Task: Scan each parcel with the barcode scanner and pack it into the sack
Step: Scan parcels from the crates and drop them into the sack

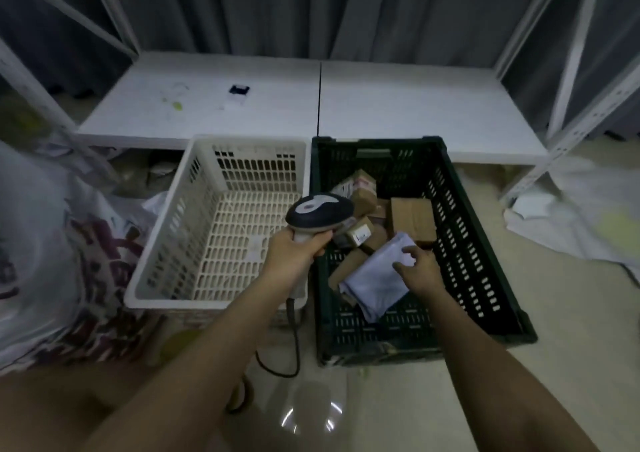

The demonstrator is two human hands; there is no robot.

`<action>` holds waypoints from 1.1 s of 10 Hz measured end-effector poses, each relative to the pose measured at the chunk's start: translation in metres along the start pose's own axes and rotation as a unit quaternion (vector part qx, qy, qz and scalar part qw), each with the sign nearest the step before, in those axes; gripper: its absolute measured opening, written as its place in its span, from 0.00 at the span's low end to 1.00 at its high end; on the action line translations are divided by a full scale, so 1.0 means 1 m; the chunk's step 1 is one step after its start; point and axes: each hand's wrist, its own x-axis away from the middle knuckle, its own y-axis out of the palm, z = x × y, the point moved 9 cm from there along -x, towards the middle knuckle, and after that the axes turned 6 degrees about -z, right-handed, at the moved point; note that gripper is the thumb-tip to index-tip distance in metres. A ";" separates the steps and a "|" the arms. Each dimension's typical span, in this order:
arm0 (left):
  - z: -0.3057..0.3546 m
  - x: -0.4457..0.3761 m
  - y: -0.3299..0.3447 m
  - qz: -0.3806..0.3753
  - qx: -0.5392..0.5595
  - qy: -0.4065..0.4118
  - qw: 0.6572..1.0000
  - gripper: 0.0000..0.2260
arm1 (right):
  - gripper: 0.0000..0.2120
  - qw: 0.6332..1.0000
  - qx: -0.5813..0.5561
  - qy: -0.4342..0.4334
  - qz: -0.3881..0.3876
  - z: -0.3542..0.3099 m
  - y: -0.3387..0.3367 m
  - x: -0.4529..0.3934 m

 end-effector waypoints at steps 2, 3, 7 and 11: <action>-0.052 -0.027 -0.003 0.000 0.011 -0.055 0.998 0.09 | 0.29 0.998 0.005 0.061 0.001 0.039 0.016 -0.048; -0.072 -0.033 -0.008 0.000 0.016 -0.087 0.996 0.10 | 0.33 0.994 0.078 0.072 0.036 0.047 0.013 -0.076; -0.104 -0.028 -0.010 0.004 0.046 -0.143 0.989 0.07 | 0.22 0.961 0.105 0.123 -0.225 0.058 0.089 -0.064; -0.097 -0.008 -0.019 -0.001 0.048 -0.107 0.993 0.06 | 0.34 0.963 0.074 0.097 -0.241 0.032 0.124 -0.039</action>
